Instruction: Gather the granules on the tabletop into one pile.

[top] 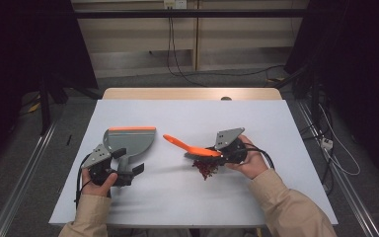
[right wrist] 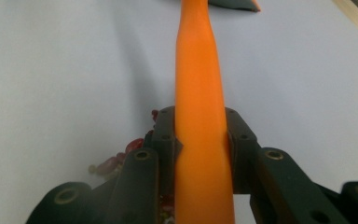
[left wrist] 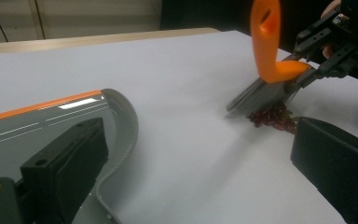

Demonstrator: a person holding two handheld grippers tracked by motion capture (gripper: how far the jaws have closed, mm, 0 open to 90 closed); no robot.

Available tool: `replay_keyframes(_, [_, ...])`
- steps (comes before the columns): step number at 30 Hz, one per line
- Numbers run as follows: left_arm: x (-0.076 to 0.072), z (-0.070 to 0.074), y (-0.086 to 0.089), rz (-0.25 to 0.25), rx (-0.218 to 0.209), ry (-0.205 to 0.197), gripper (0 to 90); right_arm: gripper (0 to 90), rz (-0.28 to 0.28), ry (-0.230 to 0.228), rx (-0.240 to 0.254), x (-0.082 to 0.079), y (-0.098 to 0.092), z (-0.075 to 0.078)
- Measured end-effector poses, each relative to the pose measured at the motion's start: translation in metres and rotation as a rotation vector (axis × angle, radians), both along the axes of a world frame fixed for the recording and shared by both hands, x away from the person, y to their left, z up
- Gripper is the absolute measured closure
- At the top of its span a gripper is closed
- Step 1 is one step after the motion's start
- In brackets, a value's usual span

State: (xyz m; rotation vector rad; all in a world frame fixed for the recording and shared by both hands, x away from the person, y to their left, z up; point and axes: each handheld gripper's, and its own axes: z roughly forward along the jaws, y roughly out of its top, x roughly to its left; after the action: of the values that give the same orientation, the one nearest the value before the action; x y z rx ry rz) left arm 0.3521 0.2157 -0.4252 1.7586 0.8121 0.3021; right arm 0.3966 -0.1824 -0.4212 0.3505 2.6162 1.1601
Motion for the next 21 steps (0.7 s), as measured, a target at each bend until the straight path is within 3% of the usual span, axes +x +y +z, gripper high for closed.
replay_keyframes(6, [0.0,0.001,0.0,-0.002,0.0,-0.002,3.6,71.3,-0.089,0.003,0.105,0.001,-0.003,0.004])
replay_keyframes(12, [0.0,0.001,0.0,-0.003,0.003,-0.003,3.6,71.3,-0.239,0.004,0.132,-0.001,-0.016,0.008])
replay_keyframes(16, [0.0,0.001,-0.003,-0.007,0.002,-0.003,3.6,71.3,-0.201,-0.015,0.078,0.003,-0.014,0.004])
replay_keyframes(19, [0.0,0.001,-0.003,-0.012,0.002,-0.005,3.6,71.3,-0.153,-0.04,-0.012,0.008,-0.004,-0.002])
replay_keyframes(21, [0.0,0.001,-0.003,-0.009,0.0,-0.004,3.6,71.3,-0.126,-0.044,-0.007,0.011,0.0,-0.005])
